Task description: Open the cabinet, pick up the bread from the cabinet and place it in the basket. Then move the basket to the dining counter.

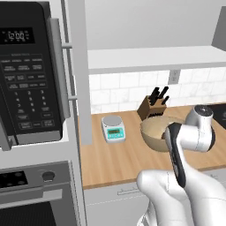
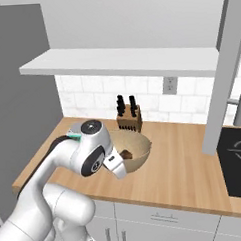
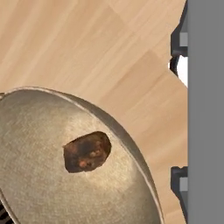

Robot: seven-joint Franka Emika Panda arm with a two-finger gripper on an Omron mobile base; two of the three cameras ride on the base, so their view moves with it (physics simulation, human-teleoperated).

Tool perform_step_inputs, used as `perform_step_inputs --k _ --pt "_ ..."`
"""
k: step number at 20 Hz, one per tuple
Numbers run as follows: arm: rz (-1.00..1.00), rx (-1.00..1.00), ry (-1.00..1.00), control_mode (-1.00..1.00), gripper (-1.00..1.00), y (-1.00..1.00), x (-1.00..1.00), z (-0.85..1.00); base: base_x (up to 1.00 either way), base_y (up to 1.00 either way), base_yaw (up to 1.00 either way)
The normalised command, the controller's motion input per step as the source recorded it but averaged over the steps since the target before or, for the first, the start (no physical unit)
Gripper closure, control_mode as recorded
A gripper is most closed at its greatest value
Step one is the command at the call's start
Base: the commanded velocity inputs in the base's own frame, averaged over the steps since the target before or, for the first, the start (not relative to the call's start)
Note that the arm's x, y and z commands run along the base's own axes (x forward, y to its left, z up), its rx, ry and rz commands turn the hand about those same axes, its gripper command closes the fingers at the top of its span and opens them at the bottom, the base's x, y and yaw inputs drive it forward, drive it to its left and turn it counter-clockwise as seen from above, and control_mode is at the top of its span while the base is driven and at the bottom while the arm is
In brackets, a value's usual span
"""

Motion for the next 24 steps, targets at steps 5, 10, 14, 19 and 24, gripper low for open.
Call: perform_step_inputs --k 5,10,14,19,24 --pt "-0.15 0.09 -0.02 -1.00 -1.00 0.00 0.10 0.00 0.00 0.00 0.00" --pt "-0.09 0.08 -0.05 -1.00 -1.00 0.00 0.23 0.18 0.00 0.00 0.00" --pt "-0.09 0.06 -0.01 -1.00 -1.00 0.00 0.34 0.12 0.00 0.00 0.00" --pt "-0.08 0.05 0.00 -1.00 -1.00 0.00 0.41 -0.11 0.00 0.00 0.00" --pt "-0.08 0.01 0.00 -1.00 -1.00 0.00 0.19 -0.45 0.00 0.00 0.00"
